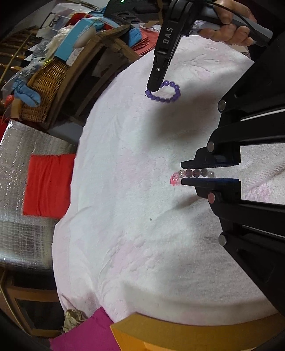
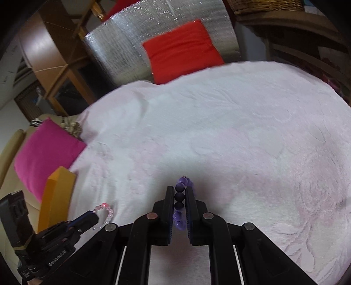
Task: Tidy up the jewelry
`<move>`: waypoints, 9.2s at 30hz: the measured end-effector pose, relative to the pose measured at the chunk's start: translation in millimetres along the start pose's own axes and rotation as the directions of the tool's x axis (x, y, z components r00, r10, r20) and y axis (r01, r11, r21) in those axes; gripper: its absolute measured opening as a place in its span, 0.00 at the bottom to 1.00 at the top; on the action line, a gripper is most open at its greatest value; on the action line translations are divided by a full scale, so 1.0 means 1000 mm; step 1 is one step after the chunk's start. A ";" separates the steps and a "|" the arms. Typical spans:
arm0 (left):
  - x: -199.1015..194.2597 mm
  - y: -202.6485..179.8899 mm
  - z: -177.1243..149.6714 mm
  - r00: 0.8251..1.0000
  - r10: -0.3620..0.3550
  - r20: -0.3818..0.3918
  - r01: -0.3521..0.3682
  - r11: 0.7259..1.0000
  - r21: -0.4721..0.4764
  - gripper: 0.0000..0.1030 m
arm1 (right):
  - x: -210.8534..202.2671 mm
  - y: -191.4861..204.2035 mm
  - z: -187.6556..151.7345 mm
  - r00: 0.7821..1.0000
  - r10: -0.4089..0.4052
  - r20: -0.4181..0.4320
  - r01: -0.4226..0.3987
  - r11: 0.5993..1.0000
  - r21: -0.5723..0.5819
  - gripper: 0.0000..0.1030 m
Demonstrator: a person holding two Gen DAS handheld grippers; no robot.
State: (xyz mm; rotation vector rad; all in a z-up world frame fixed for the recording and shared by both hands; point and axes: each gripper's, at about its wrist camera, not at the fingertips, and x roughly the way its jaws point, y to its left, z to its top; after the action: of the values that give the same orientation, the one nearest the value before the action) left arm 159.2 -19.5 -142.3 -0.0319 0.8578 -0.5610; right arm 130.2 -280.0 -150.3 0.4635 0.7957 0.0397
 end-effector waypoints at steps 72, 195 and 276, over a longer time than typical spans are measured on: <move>-0.191 0.182 -0.075 0.739 0.662 0.122 -0.580 0.718 -0.384 0.07 | 0.028 0.363 -0.076 0.931 0.341 -0.128 -0.360 0.811 -0.460 0.11; -0.392 0.063 -0.097 0.479 0.871 0.110 -0.746 0.470 -0.471 0.84 | -0.197 0.321 -0.122 0.912 0.410 -0.004 -0.352 0.778 -0.520 0.70; -0.356 0.121 -0.090 0.450 0.893 0.000 -0.790 0.398 -0.466 0.85 | -0.092 0.363 -0.106 0.922 0.378 -0.086 -0.366 0.777 -0.511 0.70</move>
State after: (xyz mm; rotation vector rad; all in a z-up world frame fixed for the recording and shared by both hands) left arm -35.7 272.8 20.3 -0.0321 0.6034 0.6358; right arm 41.9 68.1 -1.4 0.0948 0.6262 0.6110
